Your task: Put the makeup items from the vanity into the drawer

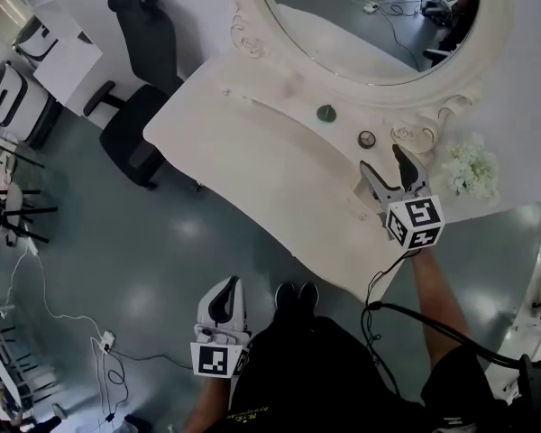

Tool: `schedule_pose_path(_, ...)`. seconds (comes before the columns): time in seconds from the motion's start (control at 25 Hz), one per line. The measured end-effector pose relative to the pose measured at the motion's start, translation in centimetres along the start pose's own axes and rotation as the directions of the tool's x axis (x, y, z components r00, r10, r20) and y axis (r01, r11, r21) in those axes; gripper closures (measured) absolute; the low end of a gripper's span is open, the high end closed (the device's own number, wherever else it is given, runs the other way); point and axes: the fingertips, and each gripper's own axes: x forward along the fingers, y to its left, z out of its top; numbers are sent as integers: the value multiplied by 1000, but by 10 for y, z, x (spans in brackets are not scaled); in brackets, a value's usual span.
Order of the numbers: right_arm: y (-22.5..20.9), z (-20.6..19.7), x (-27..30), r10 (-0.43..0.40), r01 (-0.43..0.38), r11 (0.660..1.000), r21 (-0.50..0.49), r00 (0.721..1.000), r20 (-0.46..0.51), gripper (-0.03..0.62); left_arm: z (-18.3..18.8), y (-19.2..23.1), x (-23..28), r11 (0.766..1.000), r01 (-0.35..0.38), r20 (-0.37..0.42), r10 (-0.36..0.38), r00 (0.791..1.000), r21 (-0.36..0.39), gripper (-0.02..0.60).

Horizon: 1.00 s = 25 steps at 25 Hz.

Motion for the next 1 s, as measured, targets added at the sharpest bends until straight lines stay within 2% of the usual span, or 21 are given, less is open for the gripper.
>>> schedule_pose_path(0.16,-29,-46,51,6,7,998,65,982,-190,273,-9,8,4,999,-29,-39,28,999,-19,560)
schedule_pose_path(0.28,-40,-77,79,5,20,997,77,948,-317,275,-15,14,6,999,-45,-51,44,998,-22,560)
schedule_pose_path(0.4,-47,-96,95,-14,43,997,64,917,-399,279,-16,17,9,998,-55,-56,53,997,-29,558)
schedule_pose_path(0.76,-57,-135,118,-17,82,992,94,837,-547,286,-23,21,10,996,-77,-91,73,993,-34,558)
schedule_pose_path(0.84,-58,-140,120,-10,83,991,106,830,-558,296,-21,20,11,997,-75,-84,72,994,-36,560)
schedule_pose_path(1.0,-58,-143,123,22,74,986,152,836,-548,304,-16,18,14,997,-63,-57,60,997,-35,560)
